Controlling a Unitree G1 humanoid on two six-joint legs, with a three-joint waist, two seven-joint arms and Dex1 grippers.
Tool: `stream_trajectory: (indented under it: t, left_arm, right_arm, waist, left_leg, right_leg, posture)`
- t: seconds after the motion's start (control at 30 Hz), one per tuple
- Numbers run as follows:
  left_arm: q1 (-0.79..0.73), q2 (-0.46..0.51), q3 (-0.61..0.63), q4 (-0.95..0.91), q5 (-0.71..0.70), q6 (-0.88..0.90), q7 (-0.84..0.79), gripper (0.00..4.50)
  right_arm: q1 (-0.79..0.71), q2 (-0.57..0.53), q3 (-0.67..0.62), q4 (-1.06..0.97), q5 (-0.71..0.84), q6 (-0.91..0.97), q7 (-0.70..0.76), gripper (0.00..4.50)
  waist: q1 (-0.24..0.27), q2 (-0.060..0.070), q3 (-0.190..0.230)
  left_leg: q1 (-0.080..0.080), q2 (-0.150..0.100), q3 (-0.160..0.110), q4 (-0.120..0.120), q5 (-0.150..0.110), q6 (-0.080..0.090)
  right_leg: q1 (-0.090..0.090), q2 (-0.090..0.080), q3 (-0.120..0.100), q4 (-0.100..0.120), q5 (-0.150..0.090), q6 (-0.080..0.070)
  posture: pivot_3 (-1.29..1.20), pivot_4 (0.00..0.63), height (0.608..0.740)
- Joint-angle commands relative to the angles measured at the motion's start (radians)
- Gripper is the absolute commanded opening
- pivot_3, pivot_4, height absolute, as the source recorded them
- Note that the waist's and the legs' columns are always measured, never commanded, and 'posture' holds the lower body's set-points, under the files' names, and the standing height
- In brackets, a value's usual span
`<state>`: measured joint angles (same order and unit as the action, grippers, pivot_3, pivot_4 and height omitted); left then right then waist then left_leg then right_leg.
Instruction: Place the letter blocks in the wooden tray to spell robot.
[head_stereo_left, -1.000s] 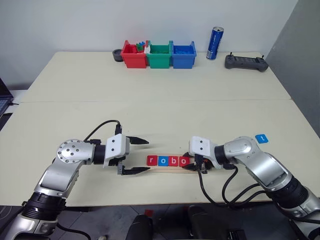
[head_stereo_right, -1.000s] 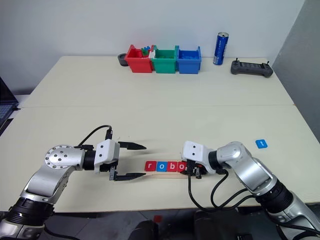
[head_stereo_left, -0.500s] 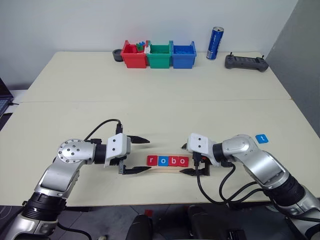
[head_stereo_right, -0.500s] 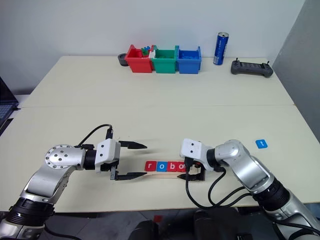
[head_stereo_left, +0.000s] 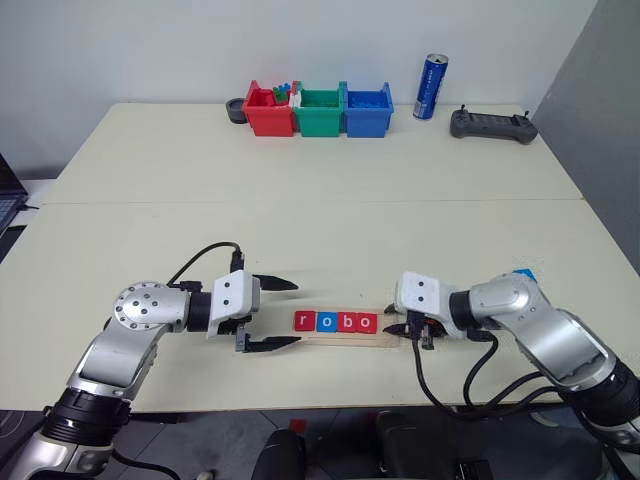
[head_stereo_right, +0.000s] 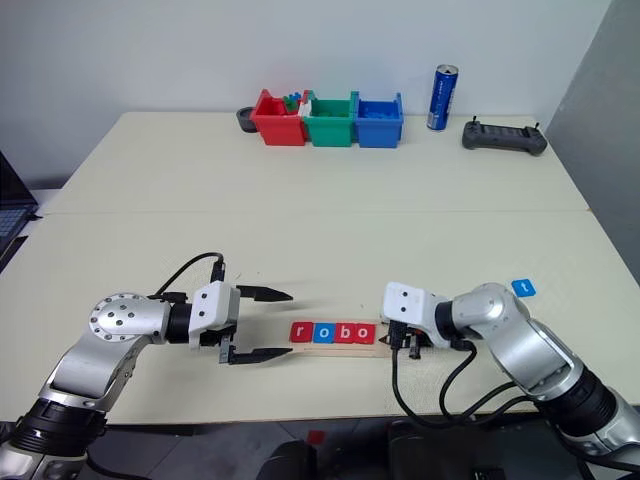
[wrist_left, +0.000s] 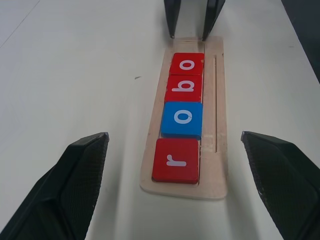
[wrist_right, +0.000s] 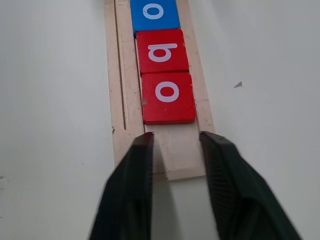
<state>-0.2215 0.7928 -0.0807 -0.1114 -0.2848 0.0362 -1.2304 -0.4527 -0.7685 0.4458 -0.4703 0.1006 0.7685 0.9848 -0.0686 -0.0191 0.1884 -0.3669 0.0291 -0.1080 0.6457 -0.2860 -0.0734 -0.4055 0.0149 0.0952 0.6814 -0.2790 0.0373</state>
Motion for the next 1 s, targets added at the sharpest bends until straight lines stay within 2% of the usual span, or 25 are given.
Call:
stream_trajectory:
  t: [0.03,0.07,0.1,0.33,0.77,0.93,1.0]
  left_arm:
    - [-0.001,0.013,0.025,-0.013,0.003,-0.014,0.008,4.5]
    - [0.0,0.013,0.025,-0.013,0.003,-0.014,0.009,4.5]
    - [0.002,0.012,0.024,-0.014,0.003,-0.015,0.01,4.5]
    - [0.005,0.0,0.019,-0.027,-0.003,-0.009,0.024,4.5]
    - [-0.002,-0.009,0.008,-0.033,-0.001,-0.006,0.031,4.5]
    - [-0.001,-0.01,0.008,-0.042,-0.002,-0.002,0.031,4.5]
    - [0.005,-0.009,0.009,-0.047,-0.002,-0.002,0.032,4.5]
  right_arm:
    - [0.0,-0.007,0.01,-0.015,-0.012,-0.028,0.003,0.34]
    - [0.0,-0.004,0.014,-0.013,-0.016,-0.029,0.001,0.07]
    - [-0.001,-0.002,0.024,-0.008,-0.022,-0.035,-0.001,0.02]
    - [-0.024,0.02,0.074,0.046,-0.064,-0.094,0.006,0.02]
    - [-0.033,0.059,0.058,0.063,-0.072,-0.142,0.001,0.02]
    - [-0.038,0.034,-0.062,0.022,-0.015,-0.11,0.003,0.02]
    - [-0.018,0.026,-0.141,-0.007,0.012,-0.074,-0.025,0.37]
  waist:
    - [0.001,0.0,0.0]
    - [0.001,0.0,0.0]
    - [0.001,0.0,0.0]
    - [0.001,0.0,0.0]
    - [0.002,0.0,0.0]
    - [0.004,0.0,0.0]
    - [0.005,0.0,0.0]
  left_leg:
    - [0.0,0.0,0.0,0.0,0.0,0.0]
    - [0.0,0.0,0.0,0.0,0.0,0.0]
    - [0.0,0.0,0.0,0.0,0.0,0.0]
    - [0.0,0.0,0.0,0.0,0.0,0.0]
    - [0.0,0.0,0.0,0.0,0.0,0.0]
    - [0.0,0.0,0.0,0.0,0.0,0.0]
    - [0.0,0.0,0.0,0.0,0.0,0.0]
  right_leg:
    - [0.0,0.0,0.0,0.0,0.0,0.0]
    - [0.0,0.0,0.0,0.0,0.0,0.0]
    - [0.0,0.0,0.0,0.0,0.0,0.0]
    - [0.0,0.0,0.0,0.0,0.0,0.0]
    - [0.0,0.0,0.0,0.0,0.0,0.0]
    - [0.0,0.0,0.0,0.0,0.0,0.0]
    - [0.0,0.0,0.0,0.0,0.0,0.0]
  posture:
    - [0.0,0.15,0.74]
    - [0.0,0.15,0.74]
    - [0.0,0.15,0.74]
    - [0.0,0.15,0.74]
    - [0.0,0.15,0.74]
    - [0.0,0.15,0.74]
    - [0.0,0.15,0.74]
